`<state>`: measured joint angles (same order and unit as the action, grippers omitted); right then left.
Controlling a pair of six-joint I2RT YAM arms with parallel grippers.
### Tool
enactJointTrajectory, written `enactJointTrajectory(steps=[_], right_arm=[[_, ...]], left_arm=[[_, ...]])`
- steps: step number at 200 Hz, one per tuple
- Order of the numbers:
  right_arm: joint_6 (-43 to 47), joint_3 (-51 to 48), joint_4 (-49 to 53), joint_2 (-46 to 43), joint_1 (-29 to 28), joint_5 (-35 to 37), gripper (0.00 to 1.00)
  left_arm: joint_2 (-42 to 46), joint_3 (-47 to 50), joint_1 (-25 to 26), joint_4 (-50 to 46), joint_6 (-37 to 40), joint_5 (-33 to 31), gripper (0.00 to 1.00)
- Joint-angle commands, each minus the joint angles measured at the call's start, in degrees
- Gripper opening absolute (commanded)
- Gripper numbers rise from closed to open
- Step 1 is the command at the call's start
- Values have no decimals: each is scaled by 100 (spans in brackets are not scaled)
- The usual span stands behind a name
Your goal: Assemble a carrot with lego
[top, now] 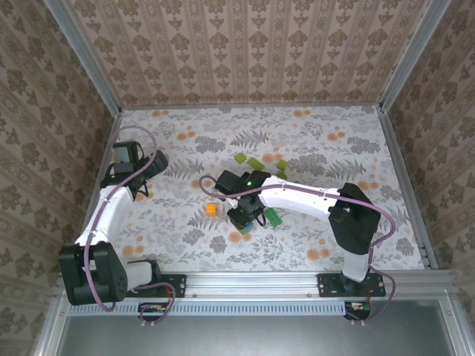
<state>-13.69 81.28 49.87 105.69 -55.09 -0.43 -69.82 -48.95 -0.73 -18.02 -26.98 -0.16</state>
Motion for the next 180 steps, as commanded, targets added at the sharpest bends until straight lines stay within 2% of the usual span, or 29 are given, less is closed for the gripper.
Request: enactJointTrajectory(steps=[1, 74, 129, 159, 180], right_arm=[[-71, -270, 467, 124, 53, 210, 35], [-63, -245, 318, -144, 58, -25, 49], [20, -228, 213, -608, 60, -234, 68], [42, -135, 268, -937, 92, -163, 71], [31, -116, 322, -1147, 335, 17, 72]], left_arm=[[-53, -176, 21, -105, 120, 12, 100], [-78, -193, 21, -114, 123, 16, 100], [-40, -193, 21, -122, 131, 16, 100], [-40, -194, 35, -126, 140, 25, 100], [-29, -194, 65, -126, 246, 111, 100]])
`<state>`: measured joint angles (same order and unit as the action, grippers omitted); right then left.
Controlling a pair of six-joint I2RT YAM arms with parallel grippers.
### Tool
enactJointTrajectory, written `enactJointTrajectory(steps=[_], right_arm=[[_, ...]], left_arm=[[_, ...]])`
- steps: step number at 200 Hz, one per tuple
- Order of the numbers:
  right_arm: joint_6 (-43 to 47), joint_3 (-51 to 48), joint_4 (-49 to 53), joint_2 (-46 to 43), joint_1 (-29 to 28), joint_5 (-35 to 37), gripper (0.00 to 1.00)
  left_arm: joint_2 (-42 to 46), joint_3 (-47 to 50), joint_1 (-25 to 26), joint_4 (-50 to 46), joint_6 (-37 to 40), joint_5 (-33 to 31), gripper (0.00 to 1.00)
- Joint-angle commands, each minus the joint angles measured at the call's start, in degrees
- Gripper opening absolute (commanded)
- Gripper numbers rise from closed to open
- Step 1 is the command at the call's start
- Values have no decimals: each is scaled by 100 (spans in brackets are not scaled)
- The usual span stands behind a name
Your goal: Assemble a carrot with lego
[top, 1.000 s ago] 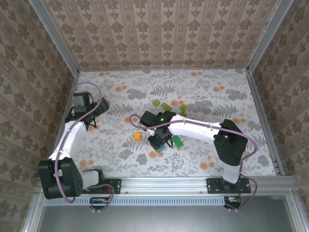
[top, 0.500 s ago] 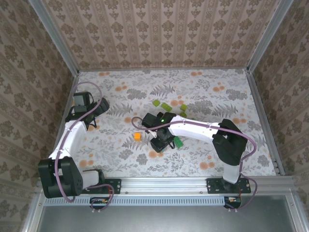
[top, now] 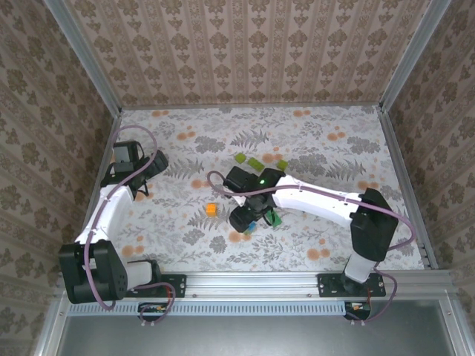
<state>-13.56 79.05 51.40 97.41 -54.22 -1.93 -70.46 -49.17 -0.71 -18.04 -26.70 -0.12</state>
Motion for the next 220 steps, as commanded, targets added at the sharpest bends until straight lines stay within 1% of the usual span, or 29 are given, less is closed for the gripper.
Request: enactJointTrajectory(steps=[1, 26, 55, 81, 102, 128, 148, 159, 175, 177, 186, 220], right_arm=[[15, 104, 169, -327, 264, 172, 72], [-123, 0, 128, -508, 871, 566, 73], [-290, -214, -55, -377, 1506, 1054, 73], [-331, -490, -421, -158, 1899, 974, 73], [-323, -664, -654, -18, 2186, 912, 74], [-256, -881, -754, -10, 2571, 964, 74], [-278, -1240, -841, -249, 2776, 990, 74], [-285, -1437, -885, -384, 2840, 976, 74], [-287, -1709, -919, -511, 2894, 992, 74], [-287, -1748, -921, -518, 2898, 993, 74], [-292, -1886, -937, -586, 2906, 1010, 74], [-357, -2398, -1104, -939, 2981, 908, 74]], left_arm=[[33, -177, 63, -127, 222, 112, 100], [99, -150, 182, -43, 398, 359, 100], [326, -82, 425, 48, 452, 695, 100], [824, 113, 809, 0, 392, 903, 100], [1342, 379, 1310, -48, 297, 1031, 99], [1981, 719, 2090, -153, 361, 908, 99], [2443, 896, 2529, -546, 392, 565, 99], [2681, 988, 2649, -791, 424, 404, 98], [2996, 1180, 2652, -1047, 430, 269, 98], [3036, 1210, 2777, -1064, 418, 256, 98], [3167, 1326, 2912, -1092, 366, 169, 98], [3202, 1596, 3220, -1021, 324, 126, 97]])
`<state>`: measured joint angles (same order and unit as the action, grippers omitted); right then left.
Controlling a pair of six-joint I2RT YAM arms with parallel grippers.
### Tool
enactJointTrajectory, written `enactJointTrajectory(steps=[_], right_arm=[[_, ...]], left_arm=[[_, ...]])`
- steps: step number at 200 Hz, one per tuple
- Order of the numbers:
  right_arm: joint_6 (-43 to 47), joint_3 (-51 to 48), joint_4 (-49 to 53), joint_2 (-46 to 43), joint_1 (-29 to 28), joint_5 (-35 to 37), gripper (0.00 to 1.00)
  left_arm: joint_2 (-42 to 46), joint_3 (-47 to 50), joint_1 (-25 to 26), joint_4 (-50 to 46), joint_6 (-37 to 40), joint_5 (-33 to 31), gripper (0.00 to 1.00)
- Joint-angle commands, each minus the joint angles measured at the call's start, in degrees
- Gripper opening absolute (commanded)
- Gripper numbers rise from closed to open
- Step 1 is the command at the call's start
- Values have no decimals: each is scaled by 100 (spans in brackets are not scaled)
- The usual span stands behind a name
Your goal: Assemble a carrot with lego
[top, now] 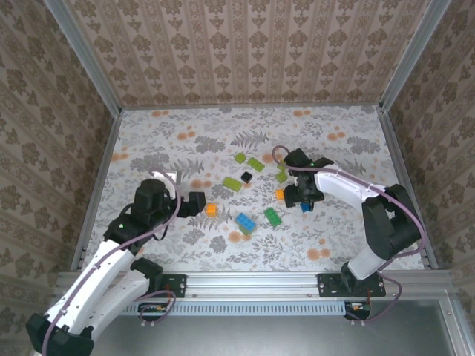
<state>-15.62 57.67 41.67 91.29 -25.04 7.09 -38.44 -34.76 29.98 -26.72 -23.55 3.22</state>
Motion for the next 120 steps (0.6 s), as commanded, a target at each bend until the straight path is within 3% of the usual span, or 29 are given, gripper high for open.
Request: enactJointTrajectory(steps=[1, 120], right_arm=[[-152, -267, -132, -338, 62, 4, 74], [-63, -393, -249, -133, 280, -463, 69]], left_arm=[[-3, 168, 154, -152, 18, -212, 97], [135, 532, 526, 39, 264, -324, 97]])
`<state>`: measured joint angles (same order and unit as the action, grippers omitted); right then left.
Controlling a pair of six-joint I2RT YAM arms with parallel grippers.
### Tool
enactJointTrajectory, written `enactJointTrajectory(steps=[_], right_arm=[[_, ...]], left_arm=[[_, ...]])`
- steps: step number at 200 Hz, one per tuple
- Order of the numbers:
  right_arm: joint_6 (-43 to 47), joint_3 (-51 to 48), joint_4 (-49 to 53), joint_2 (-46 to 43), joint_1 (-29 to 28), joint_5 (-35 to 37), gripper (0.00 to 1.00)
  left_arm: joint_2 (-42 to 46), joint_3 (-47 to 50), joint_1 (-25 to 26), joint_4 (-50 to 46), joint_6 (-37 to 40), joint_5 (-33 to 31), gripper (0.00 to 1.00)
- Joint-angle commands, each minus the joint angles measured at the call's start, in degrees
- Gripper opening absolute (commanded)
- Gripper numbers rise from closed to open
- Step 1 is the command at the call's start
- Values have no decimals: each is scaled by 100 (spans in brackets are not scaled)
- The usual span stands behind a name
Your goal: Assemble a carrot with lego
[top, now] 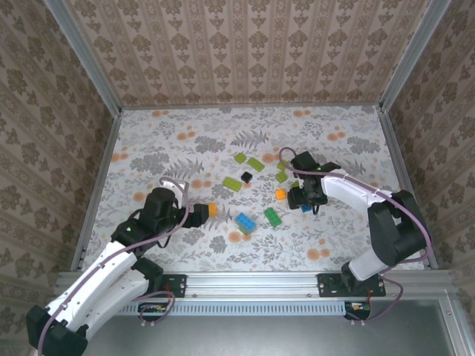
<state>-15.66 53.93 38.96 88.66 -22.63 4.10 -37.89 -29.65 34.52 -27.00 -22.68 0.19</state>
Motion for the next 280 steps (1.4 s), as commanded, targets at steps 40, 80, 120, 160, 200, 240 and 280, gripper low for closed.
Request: enactJointTrajectory(steps=[40, 80, 120, 160, 200, 240, 280], right_arm=[[-68, -41, 52, 261, 40, -251, 67], [-120, -90, 64, 288, 37, -197, 62], [-149, -100, 77, 400, 40, -146, 61], [-173, -102, 77, 446, 66, -137, 59], [-176, -120, 70, 442, 84, -147, 48], [-162, -120, 61, 476, 88, -197, 36], [-139, -49, 124, 266, 78, -294, 30]], left_arm=[[128, 77, 176, 101, 233, -69, 96], [246, 126, 268, 120, 246, -139, 96], [212, 152, 340, 182, 265, -88, 95], [205, 166, 436, 205, 315, -84, 94], [211, 260, 608, 273, 360, -37, 93], [301, 477, 1095, 330, 385, -20, 92], [412, 512, 1334, 405, 471, -21, 91]])
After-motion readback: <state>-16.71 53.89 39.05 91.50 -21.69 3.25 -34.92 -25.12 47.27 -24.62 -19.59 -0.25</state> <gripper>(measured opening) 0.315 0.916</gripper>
